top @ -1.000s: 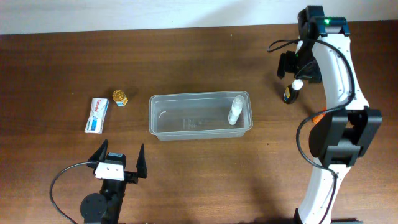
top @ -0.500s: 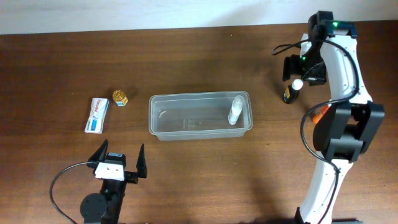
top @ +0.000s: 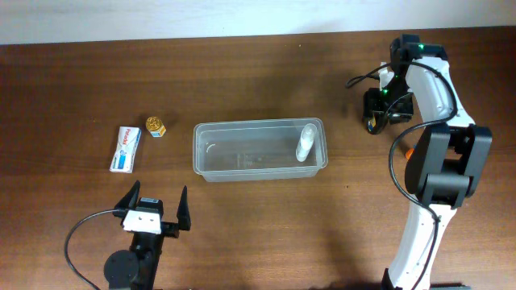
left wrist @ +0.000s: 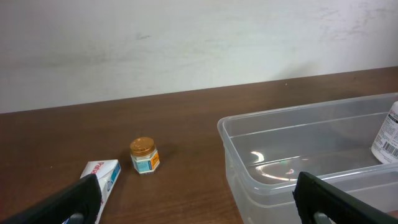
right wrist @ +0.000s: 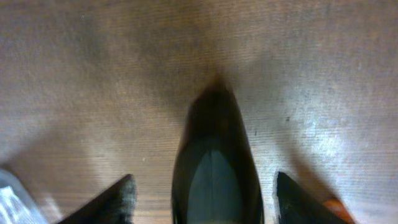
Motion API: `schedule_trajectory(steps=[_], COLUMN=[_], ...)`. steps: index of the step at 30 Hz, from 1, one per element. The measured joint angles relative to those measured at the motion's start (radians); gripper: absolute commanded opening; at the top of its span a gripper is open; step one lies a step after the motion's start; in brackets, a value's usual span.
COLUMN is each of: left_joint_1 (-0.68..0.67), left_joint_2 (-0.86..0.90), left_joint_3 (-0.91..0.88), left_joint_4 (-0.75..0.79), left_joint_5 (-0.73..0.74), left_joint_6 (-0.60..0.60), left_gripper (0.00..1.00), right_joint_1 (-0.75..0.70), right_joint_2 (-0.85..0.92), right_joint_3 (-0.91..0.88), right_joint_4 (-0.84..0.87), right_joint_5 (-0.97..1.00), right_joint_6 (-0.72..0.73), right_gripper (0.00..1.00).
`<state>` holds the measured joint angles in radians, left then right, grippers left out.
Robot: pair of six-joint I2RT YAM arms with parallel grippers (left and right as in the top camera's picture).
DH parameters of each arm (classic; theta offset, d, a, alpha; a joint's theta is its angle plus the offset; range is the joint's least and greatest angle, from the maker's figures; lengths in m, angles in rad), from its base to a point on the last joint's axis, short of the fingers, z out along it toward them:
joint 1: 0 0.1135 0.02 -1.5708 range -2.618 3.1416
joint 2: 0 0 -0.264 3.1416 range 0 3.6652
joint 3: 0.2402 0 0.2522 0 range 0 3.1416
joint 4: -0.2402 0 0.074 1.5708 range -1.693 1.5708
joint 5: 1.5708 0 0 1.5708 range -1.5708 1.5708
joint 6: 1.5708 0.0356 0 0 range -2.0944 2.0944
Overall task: Pack container
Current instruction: 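Move right gripper to the dark brown bottle and grasp it, then carry the brown bottle into the container beside the white bottle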
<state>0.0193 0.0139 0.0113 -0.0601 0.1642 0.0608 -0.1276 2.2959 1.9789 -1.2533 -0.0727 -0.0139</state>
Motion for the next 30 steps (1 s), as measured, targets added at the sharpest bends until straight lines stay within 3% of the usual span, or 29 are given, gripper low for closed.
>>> schedule_trajectory(steps=[6,10,23,30], left_joint_1=[0.0,0.0,0.0,0.0], left_joint_2=[0.0,0.0,0.0,0.0], left_joint_3=[0.0,0.0,0.0,0.0], left_joint_4=[0.0,0.0,0.0,0.0], left_joint_5=[0.0,0.0,0.0,0.0], left_joint_6=[0.0,0.0,0.0,0.0], left_gripper=[0.99,0.99,0.99,0.99], right_joint_1=[0.0,0.0,0.0,0.019], right_joint_2=[0.0,0.0,0.0,-0.031], right_joint_3=[0.0,0.0,0.015,0.179], right_joint_4=[0.024,0.029,-0.059,-0.183], right_joint_5=[0.003,0.003,-0.016,-0.035], right_joint_6=[-0.01,-0.009,-0.001,0.014], right_gripper=[0.3,0.25,0.21,0.22])
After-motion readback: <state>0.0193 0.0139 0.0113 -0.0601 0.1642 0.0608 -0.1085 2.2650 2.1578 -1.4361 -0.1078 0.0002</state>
